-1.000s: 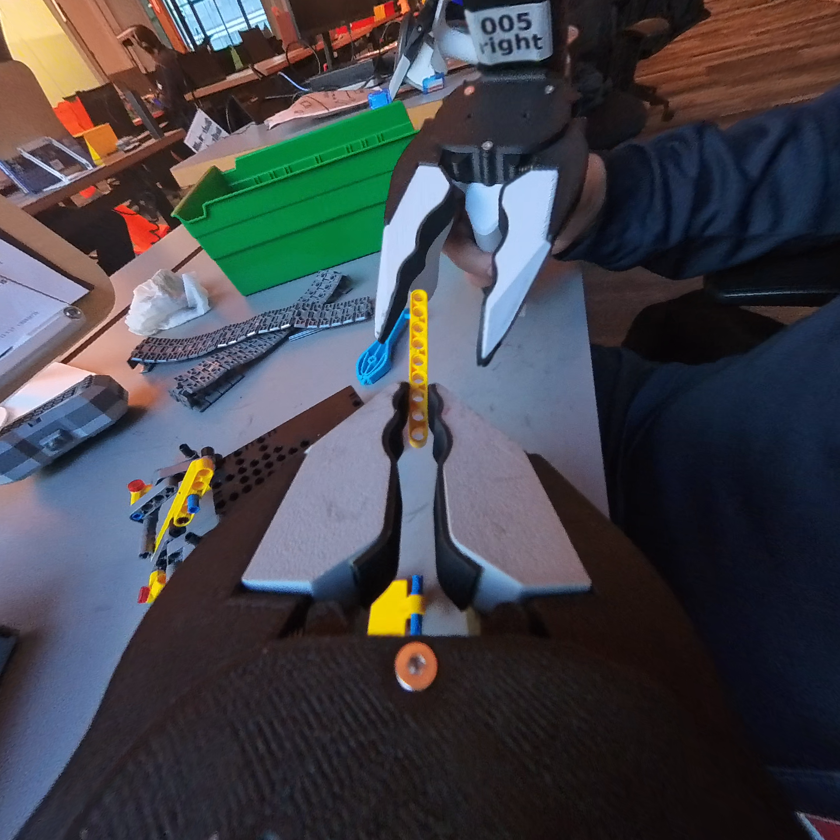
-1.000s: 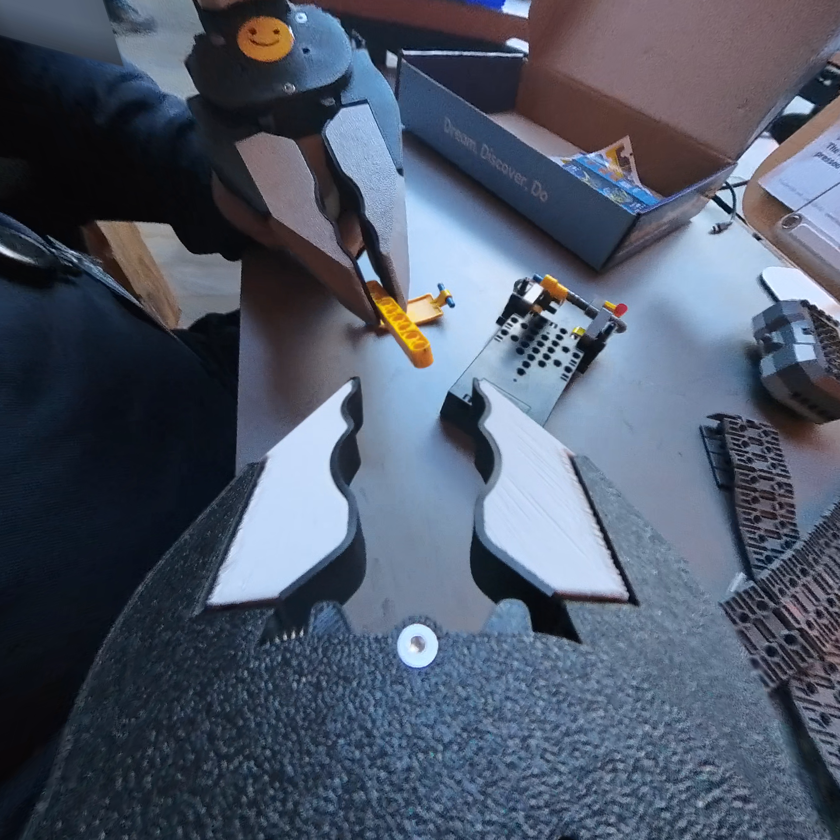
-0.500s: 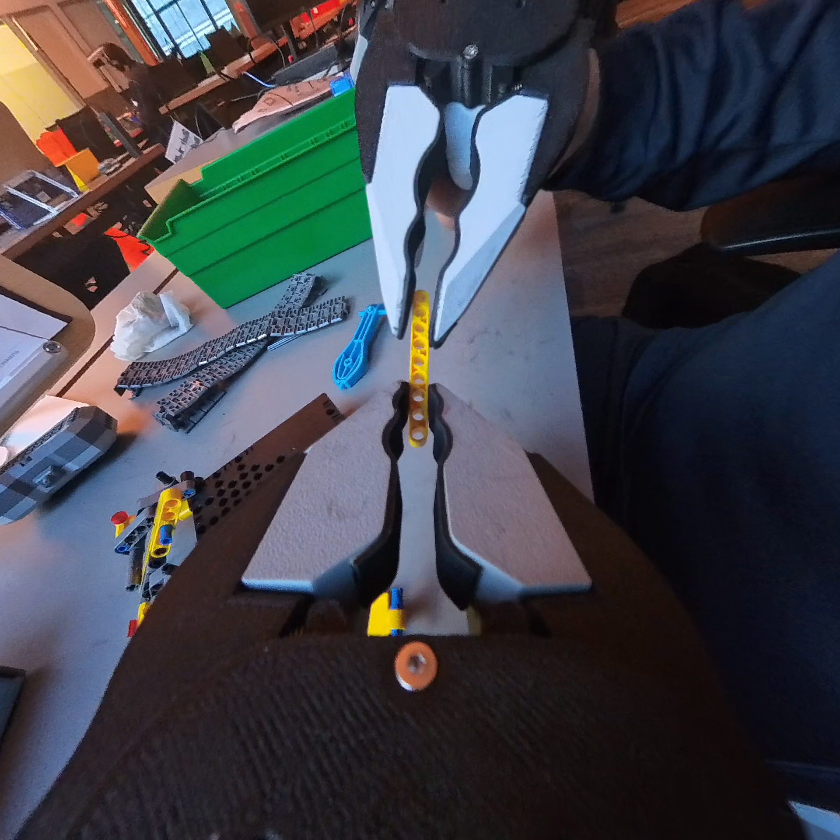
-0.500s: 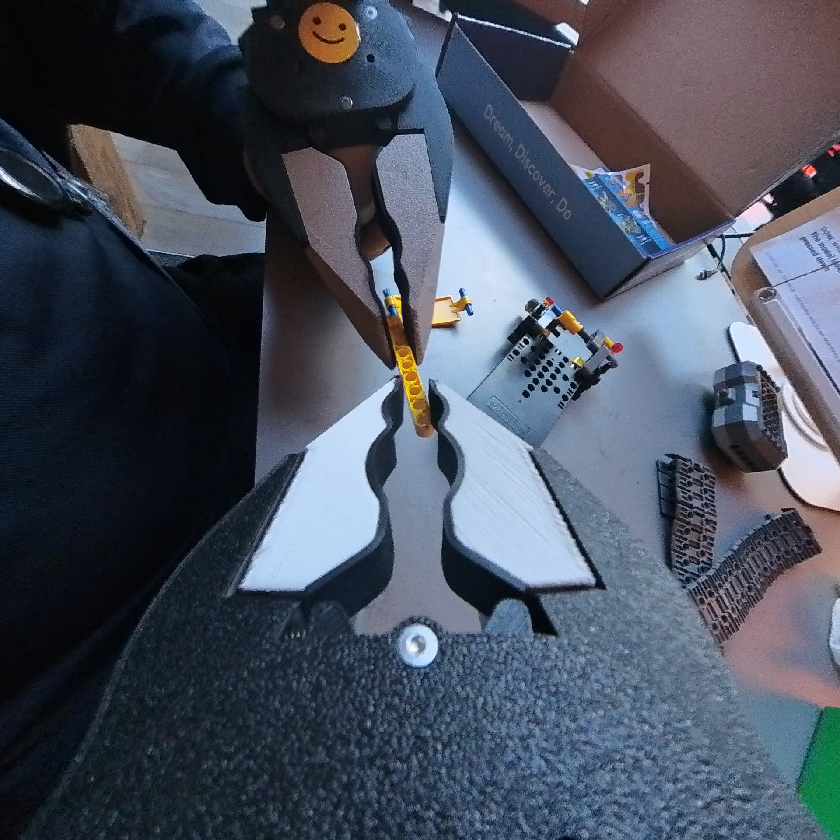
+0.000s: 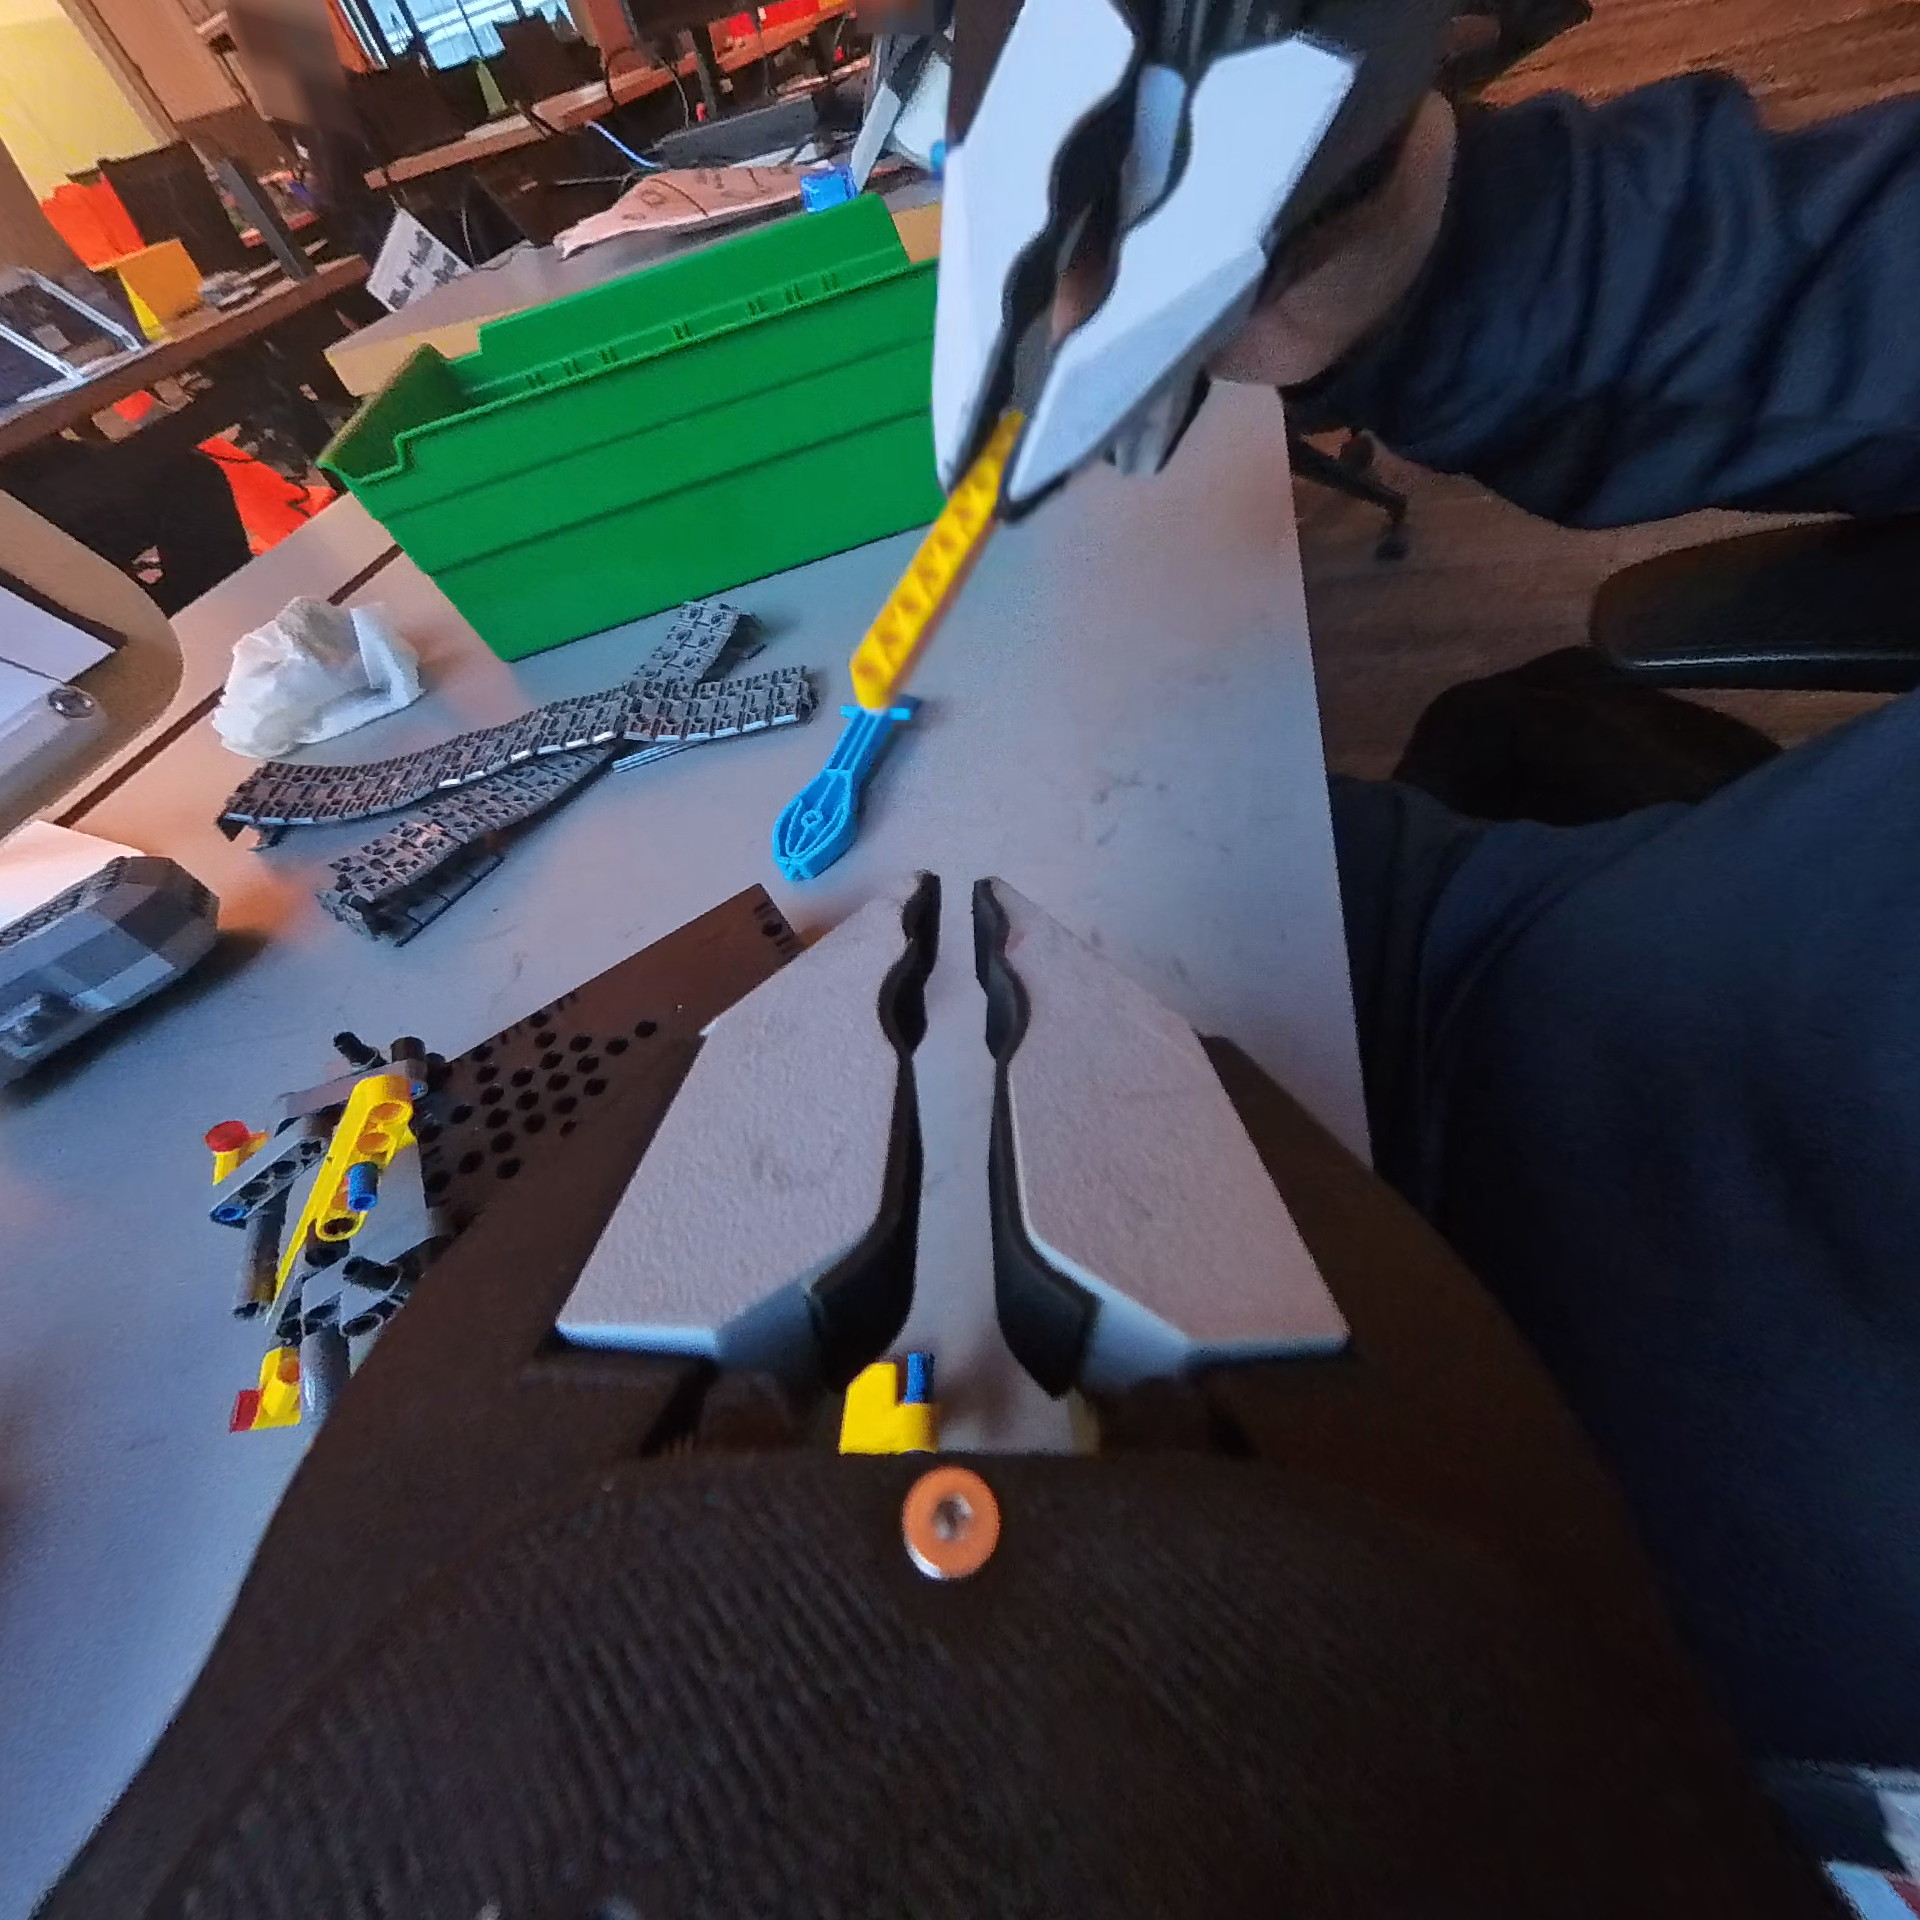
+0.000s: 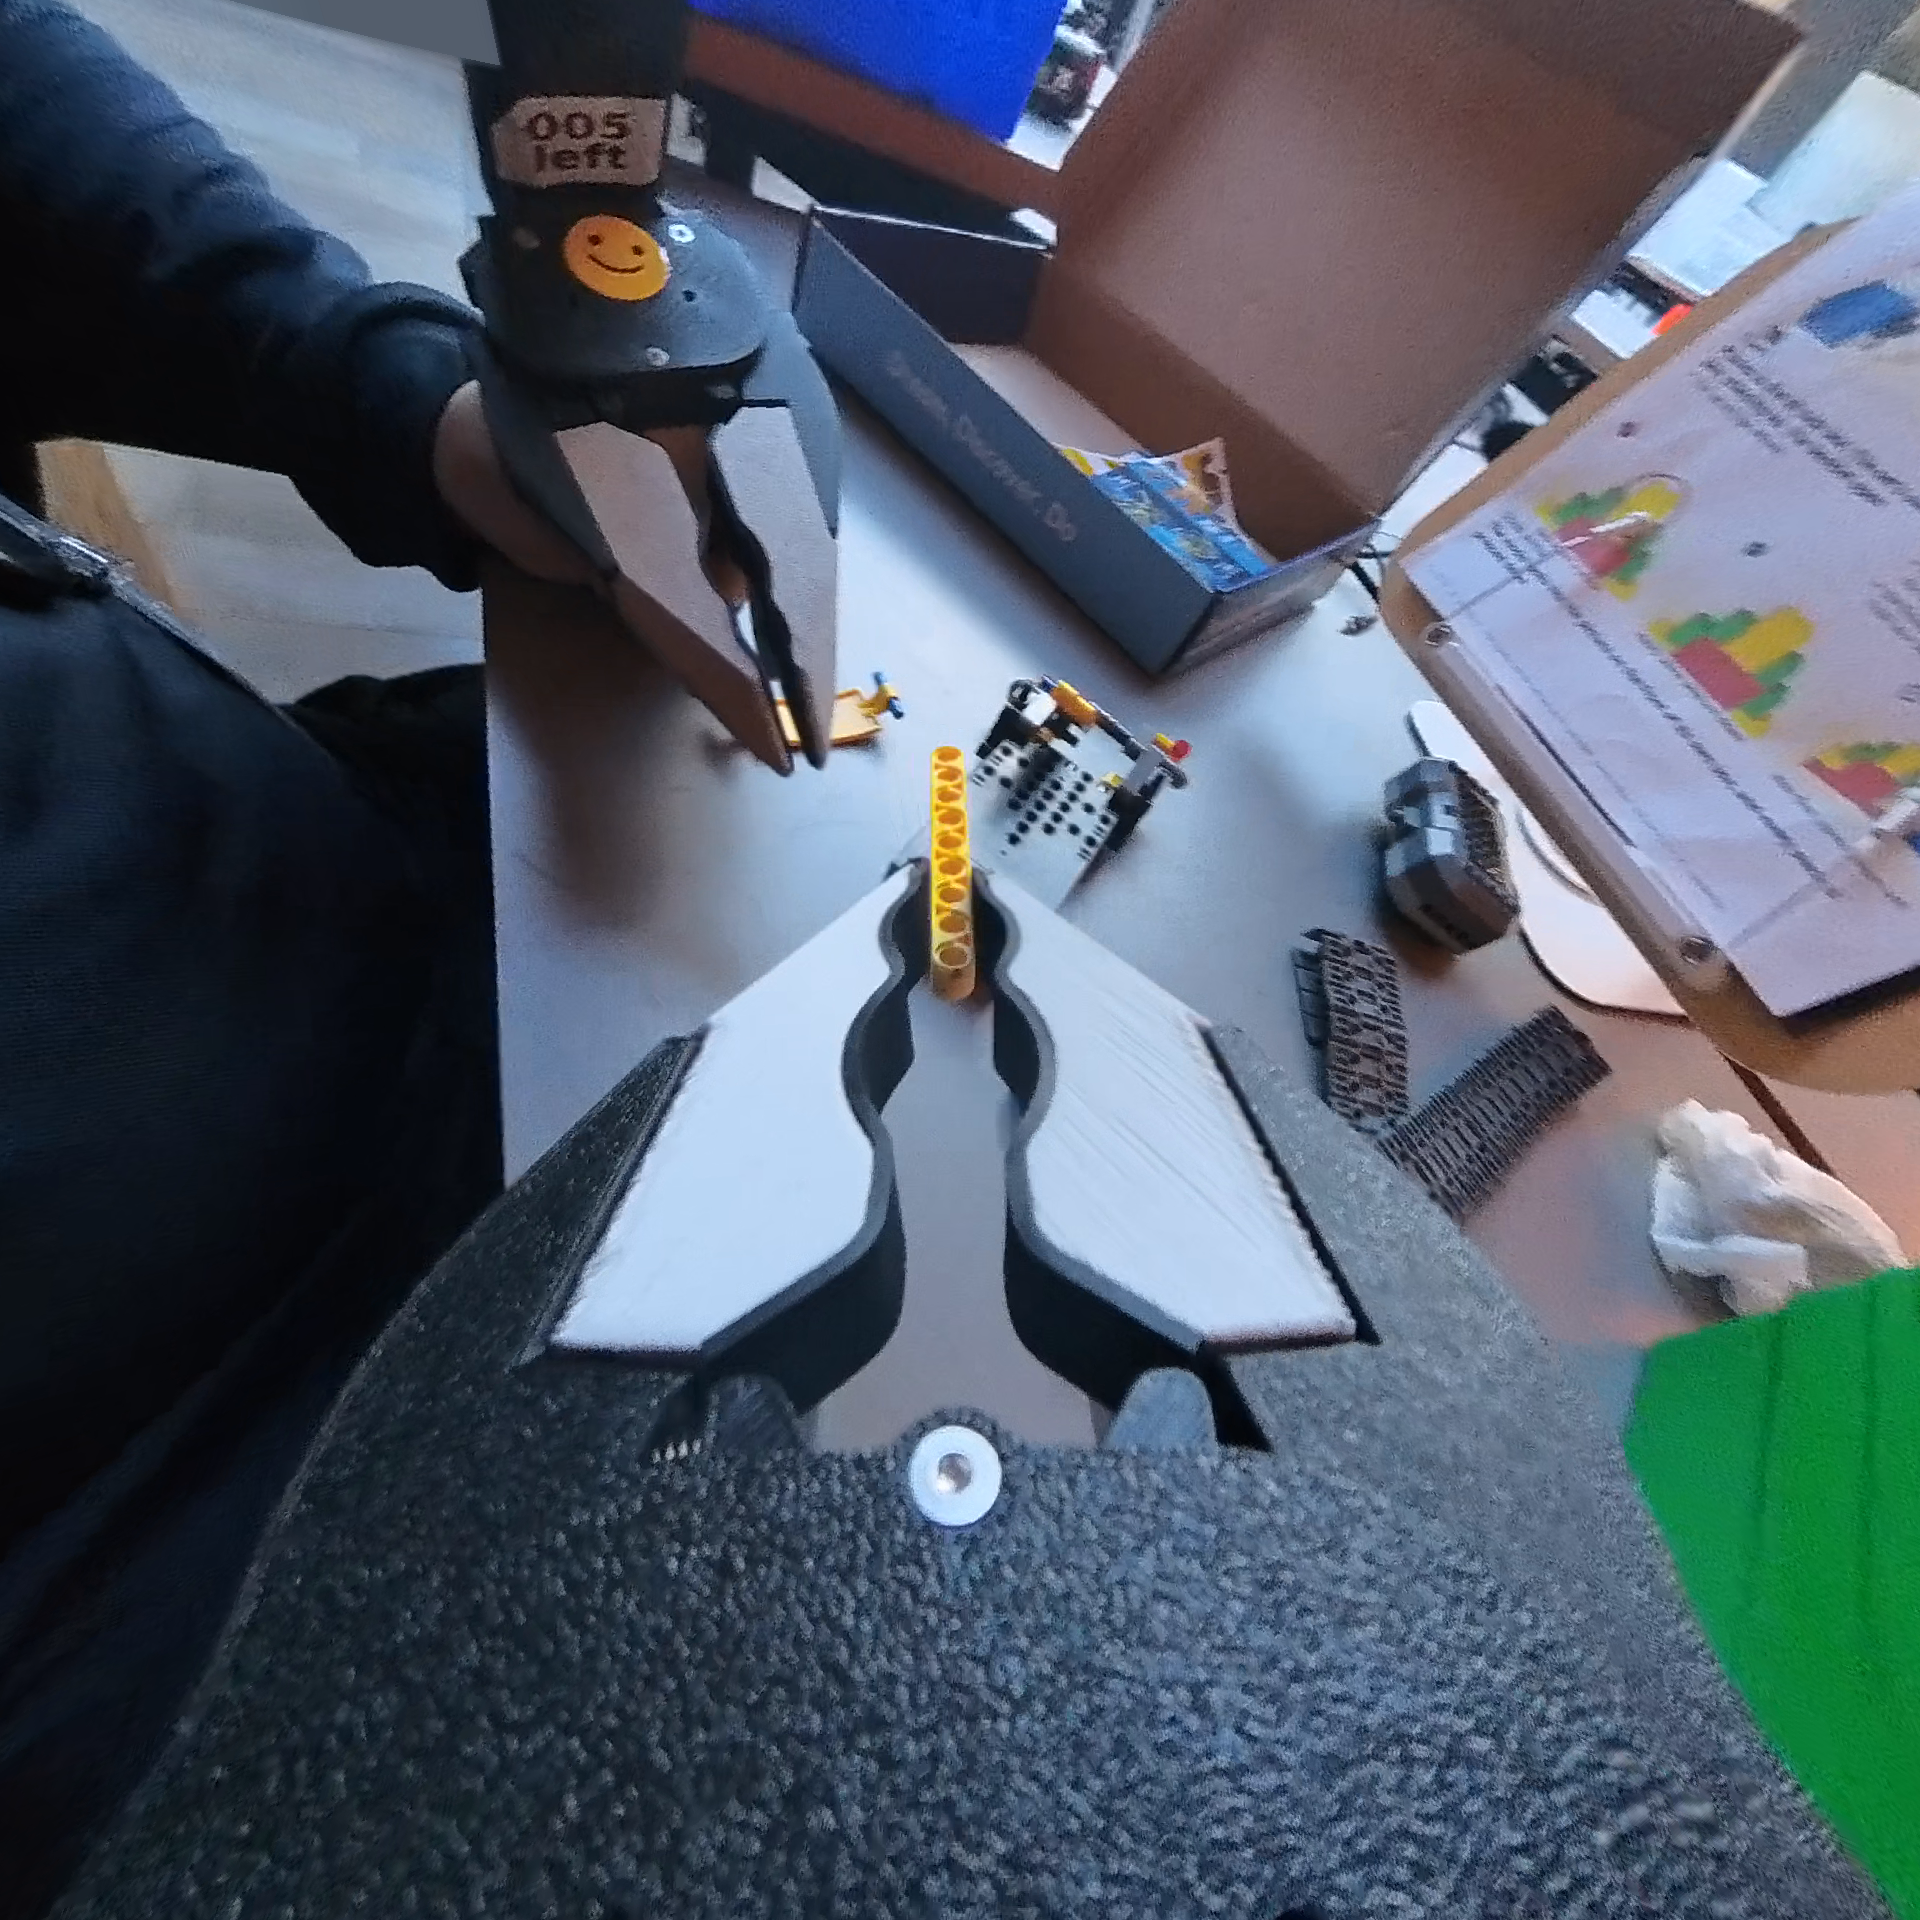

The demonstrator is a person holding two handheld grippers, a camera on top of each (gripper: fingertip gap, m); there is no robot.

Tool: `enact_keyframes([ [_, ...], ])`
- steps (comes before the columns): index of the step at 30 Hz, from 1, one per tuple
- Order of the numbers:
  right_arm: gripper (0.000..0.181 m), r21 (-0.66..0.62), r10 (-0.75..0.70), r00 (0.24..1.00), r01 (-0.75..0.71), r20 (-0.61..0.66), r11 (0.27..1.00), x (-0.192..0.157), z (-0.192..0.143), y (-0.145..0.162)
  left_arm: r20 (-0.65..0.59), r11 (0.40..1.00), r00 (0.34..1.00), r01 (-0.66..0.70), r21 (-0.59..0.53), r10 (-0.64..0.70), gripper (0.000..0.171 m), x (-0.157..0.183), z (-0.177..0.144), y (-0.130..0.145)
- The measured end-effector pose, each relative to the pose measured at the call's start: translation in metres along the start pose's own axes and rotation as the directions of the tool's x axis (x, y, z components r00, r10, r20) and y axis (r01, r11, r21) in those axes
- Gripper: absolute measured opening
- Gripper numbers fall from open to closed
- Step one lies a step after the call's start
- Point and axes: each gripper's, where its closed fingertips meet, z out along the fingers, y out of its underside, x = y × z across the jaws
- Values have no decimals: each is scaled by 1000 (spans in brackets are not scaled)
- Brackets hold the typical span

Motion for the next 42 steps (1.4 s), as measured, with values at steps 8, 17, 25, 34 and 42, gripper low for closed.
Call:
enact_keyframes([
  [8, 6, 12, -7, 997, 8, -74, 1000, 11, -25, 4, -1, 999, 999, -36, -22, 36, 0, 4, 2, 2],
  [17, 6, -243, 35, 730, -272, -683, 931, 203, -130, 65, 172, 999, 985, -22, -23, 26, 0, -23, -5, 4],
  [25, 19, -201, 275, 645, -564, -713, 801, 230, -119, 126, 311, 992, 942, 115, 51, -125, 0, -62, -27, 5],
  [34, 28, -140, 346, 915, -377, -206, 915, 71, 19, 45, 408, 969, 879, 231, 91, -248, 0, -99, -68, 23],
  [42, 30, -188, 173, 973, -143, 154, 972, -48, 107, 28, 256, 946, 932, 296, -131, -256, 7, -87, -74, 59],
])
